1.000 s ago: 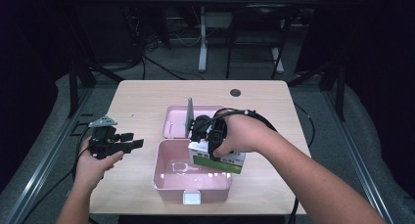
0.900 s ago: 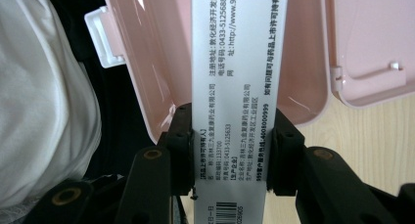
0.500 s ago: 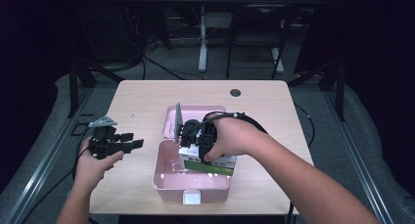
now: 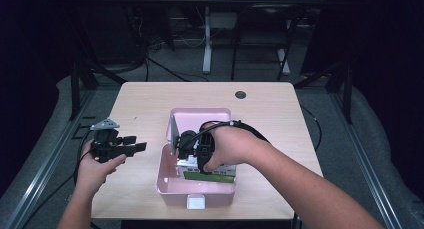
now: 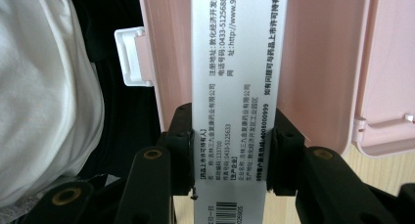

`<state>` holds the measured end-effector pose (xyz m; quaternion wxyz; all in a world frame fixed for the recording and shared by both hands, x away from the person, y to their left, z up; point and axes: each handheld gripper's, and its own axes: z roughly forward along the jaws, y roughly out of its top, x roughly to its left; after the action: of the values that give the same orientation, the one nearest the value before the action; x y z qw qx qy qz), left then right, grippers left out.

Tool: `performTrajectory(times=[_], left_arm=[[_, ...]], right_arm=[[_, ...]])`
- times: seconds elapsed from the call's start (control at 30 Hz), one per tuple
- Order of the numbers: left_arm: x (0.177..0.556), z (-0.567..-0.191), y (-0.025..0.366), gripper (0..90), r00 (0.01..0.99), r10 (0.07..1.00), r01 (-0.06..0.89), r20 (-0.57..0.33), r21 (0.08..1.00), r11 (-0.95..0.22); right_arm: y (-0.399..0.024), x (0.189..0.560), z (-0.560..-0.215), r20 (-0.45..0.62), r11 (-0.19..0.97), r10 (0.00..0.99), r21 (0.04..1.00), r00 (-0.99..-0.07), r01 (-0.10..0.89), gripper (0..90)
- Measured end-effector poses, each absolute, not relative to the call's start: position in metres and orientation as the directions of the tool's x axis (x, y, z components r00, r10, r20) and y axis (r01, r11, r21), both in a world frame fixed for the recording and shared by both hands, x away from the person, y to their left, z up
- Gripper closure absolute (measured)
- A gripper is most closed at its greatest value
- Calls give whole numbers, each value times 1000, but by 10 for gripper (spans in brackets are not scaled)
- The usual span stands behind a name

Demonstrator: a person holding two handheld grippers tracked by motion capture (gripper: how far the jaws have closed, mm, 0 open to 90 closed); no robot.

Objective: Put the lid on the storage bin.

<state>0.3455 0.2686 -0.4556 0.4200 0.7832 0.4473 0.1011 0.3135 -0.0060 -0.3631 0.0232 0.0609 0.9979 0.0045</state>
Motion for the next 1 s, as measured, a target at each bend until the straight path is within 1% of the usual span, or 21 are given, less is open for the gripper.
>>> performTrajectory(times=[0.33,0.53,1.0], left_arm=[[345,-456,269,440,580,786,615,-216,749,-248],[346,-456,269,440,579,786,616,-217,748,-247],[346,-458,268,440,575,789,618,-217,747,-245]], right_arm=[[-4,312,-374,-40,994,109,8,-993,108,615],[-4,311,-383,-61,996,85,-17,-995,86,615],[-6,309,-405,-32,997,71,-12,-997,71,615]])
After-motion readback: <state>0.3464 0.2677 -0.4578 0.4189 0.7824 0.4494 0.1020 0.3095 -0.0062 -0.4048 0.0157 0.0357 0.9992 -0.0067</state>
